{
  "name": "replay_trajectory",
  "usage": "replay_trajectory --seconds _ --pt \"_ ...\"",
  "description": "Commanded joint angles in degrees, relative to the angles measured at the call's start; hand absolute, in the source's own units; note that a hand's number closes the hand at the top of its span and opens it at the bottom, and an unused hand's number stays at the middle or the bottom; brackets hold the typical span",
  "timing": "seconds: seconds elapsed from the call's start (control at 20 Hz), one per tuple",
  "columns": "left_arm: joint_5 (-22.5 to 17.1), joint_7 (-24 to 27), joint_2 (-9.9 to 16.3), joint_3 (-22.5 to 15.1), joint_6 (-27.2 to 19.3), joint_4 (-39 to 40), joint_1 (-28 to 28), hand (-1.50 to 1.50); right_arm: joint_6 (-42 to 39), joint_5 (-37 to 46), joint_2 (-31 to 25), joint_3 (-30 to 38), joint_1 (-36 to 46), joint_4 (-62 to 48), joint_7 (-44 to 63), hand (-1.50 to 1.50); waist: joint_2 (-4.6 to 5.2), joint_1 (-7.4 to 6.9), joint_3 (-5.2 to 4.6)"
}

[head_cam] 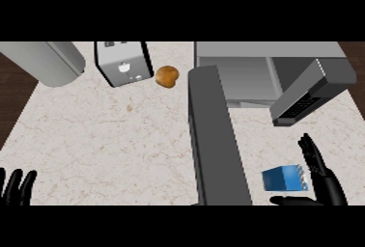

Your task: Pick up the milk, place it into the microwave and close the microwave

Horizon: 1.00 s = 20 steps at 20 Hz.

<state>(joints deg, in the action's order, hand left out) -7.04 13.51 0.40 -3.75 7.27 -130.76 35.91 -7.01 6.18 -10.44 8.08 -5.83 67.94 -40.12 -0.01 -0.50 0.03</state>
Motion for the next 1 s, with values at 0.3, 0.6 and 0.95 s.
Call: replay_trajectory --seconds 0.3,0.6,0.95 --pt "-2.5 -0.7 0.5 1.4 1.5 -2.3 1.9 -1.5 -10.9 -1.9 -3.6 1.0 7.2 -17.4 -7.6 -1.5 0.03 -0.4 0.05" --pt "-2.8 -1.8 0.2 1.5 0.9 -0.7 0.1 -1.5 -26.7 -3.5 -5.1 -4.8 6.7 -18.6 -12.7 -1.5 0.06 0.0 0.07" --pt "-1.8 1.2 -0.3 0.8 1.4 1.1 0.9 -1.5 -3.3 0.0 0.6 -4.3 5.1 -9.4 -13.9 1.5 -0.13 0.4 -0.03"
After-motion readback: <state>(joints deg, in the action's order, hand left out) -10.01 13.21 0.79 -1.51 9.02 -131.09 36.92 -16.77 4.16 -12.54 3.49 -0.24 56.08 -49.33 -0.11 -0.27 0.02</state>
